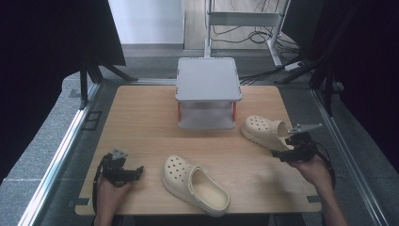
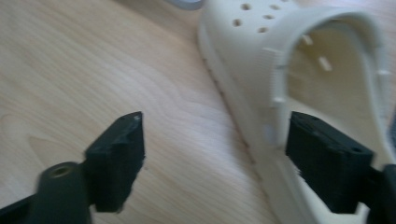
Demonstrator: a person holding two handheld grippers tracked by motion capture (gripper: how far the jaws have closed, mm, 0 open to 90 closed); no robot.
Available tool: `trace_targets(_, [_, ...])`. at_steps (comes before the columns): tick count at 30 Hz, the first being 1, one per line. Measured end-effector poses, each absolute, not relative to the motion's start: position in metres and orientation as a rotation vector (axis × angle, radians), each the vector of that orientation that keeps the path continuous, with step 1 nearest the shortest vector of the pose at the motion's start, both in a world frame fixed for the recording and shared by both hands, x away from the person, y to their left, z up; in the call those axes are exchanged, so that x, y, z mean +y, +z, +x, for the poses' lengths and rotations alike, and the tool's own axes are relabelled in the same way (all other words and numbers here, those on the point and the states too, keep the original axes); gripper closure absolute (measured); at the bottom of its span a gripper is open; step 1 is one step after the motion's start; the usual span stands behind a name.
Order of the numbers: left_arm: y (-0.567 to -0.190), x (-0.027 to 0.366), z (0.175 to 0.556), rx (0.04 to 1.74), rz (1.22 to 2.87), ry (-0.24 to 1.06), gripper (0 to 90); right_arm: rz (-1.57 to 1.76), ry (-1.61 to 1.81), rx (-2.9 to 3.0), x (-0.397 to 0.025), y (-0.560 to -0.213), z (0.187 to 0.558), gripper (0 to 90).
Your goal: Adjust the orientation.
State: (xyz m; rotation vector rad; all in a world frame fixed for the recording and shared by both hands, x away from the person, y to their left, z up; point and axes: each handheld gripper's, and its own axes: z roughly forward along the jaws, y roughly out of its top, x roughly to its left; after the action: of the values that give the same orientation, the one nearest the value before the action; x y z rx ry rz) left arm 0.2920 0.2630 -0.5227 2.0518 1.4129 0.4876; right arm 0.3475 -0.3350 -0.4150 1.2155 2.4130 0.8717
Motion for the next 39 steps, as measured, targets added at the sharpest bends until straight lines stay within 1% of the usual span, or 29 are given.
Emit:
trace_targets(5, [-0.523, 0.263, 0.292, 1.413, 2.051, 0.488, 0.0, 1.223, 0.866, 2.397, -0.347, -0.413, 0.36, 37.2])
trace_targets(8, [-0.523, 0.263, 0.292, 1.412, 2.049, 0.49, 0.0, 1.229, 0.853, 2.389, -0.35, -0.415, 0.37, 43.6])
trace_targets(14, [-0.523, 0.263, 0.292, 1.412, 2.049, 0.49, 0.0, 1.22, 0.867, 2.395, -0.351, -0.416, 0.392, 52.0])
trace_targets(18, [-0.523, 0.263, 0.292, 1.413, 2.05, 0.49, 0.0, 1.218, 0.874, 2.424, -0.349, -0.417, 0.407, 54.8])
trace_targets(23, [-0.523, 0.263, 0.292, 1.412, 2.049, 0.49, 0.0, 1.222, 0.869, 2.491, -0.346, -0.43, 0.423, 59.8])
trace_targets(26, [-0.523, 0.263, 0.292, 1.413, 2.05, 0.49, 0.0, 1.208, 0.868, 2.519, -0.342, -0.438, 0.427, 65.4])
trace_targets(28, [-0.523, 0.263, 0.292, 1.413, 2.05, 0.49, 0.0, 1.19, 0.879, 2.533, -0.339, -0.44, 0.427, 74.4])
trace_targets(34, [-0.523, 0.263, 0.292, 1.413, 2.05, 0.49, 0.0, 1.189, 0.847, 2.509, -0.334, -0.436, 0.422, 76.1])
trace_targets(39, [-0.523, 0.263, 0.292, 1.413, 2.05, 0.49, 0.0, 1.222, 0.861, 2.477, -0.33, -0.425, 0.411, 76.2])
